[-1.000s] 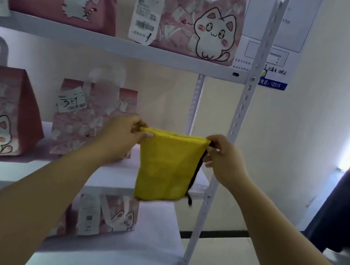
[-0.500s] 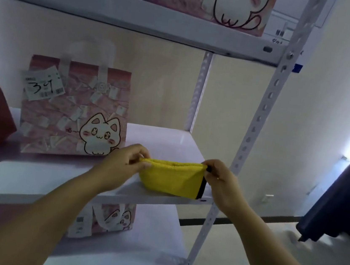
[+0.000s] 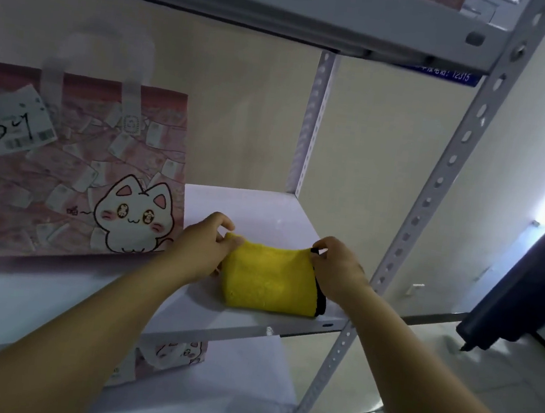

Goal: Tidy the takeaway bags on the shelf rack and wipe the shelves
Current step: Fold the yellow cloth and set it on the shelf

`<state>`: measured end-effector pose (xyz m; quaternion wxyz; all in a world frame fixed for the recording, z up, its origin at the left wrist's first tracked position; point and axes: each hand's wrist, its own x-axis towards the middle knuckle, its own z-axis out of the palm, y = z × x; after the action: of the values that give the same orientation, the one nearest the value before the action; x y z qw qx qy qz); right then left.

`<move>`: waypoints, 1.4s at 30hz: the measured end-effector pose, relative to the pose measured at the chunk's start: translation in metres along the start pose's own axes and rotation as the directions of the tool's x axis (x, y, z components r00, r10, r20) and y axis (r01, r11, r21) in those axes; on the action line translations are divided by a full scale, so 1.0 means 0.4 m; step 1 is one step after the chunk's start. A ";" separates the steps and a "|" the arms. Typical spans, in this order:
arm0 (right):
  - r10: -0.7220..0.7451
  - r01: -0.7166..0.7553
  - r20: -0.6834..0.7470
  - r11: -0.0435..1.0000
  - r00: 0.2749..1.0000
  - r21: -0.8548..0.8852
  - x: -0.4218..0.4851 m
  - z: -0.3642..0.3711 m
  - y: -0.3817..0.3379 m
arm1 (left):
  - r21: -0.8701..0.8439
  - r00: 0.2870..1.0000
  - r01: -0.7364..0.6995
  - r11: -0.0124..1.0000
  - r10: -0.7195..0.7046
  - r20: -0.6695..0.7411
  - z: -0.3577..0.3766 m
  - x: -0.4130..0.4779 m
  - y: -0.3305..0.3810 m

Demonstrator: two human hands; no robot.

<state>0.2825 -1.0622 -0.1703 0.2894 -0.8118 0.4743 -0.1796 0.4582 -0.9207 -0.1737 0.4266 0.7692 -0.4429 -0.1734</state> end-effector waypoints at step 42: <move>-0.577 0.584 0.207 0.605 0.790 -0.542 -0.202 0.007 0.056 | 0.559 0.950 -0.301 0.773 0.295 0.102 0.114 -0.037 0.048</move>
<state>0.2299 -0.9993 -0.1881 -0.0438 -0.9699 0.2150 -0.1058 0.4107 -0.9360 -0.1861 0.1984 0.7803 -0.5922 0.0326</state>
